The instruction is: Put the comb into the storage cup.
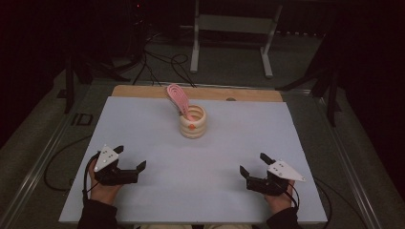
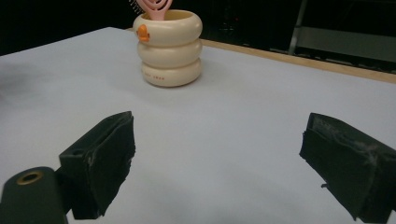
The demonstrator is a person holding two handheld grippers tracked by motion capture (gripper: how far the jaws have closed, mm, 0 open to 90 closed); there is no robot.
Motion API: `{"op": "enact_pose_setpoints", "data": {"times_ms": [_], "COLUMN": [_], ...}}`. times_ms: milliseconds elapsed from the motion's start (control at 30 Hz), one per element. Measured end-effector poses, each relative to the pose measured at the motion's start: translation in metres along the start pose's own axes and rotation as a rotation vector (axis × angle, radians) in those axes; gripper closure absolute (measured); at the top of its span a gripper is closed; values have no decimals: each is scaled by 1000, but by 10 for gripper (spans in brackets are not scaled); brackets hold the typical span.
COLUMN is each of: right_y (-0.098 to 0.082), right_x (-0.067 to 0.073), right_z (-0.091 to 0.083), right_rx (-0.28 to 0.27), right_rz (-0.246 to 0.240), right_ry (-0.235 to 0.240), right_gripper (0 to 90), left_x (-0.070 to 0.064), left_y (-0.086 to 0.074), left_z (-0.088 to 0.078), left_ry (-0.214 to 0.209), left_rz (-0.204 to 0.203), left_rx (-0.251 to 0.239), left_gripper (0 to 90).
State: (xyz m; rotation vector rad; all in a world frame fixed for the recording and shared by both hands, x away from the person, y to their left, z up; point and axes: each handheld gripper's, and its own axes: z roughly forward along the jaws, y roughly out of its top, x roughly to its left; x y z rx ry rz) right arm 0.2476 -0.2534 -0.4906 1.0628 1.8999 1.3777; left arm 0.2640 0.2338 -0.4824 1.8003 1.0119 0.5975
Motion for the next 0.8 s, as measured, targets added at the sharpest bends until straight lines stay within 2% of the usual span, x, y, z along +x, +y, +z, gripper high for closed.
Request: {"op": "enact_pose_setpoints", "data": {"times_ms": [233, 433, 533, 800], "right_y": [0, -1, -2, -2], "right_x": [0, -1, -2, -1], "right_z": [-1, -2, -2, -1], "right_rx": [0, 2, 6, 8], "right_rz": [-3, 0, 3, -3], "right_ry": [11, 15, 18, 21], "right_gripper": [93, 93, 93, 93], "left_x": [3, 0, 1, 4], "left_y": [-5, -7, -5, -6], "left_z": [-10, -20, -27, -31], "left_ry": [-2, 17, 36, 59], "left_rz": [-10, 11, 1, -7], "left_rx": [-39, -58, -96, -120], "left_gripper": [3, 2, 2, 2]}}
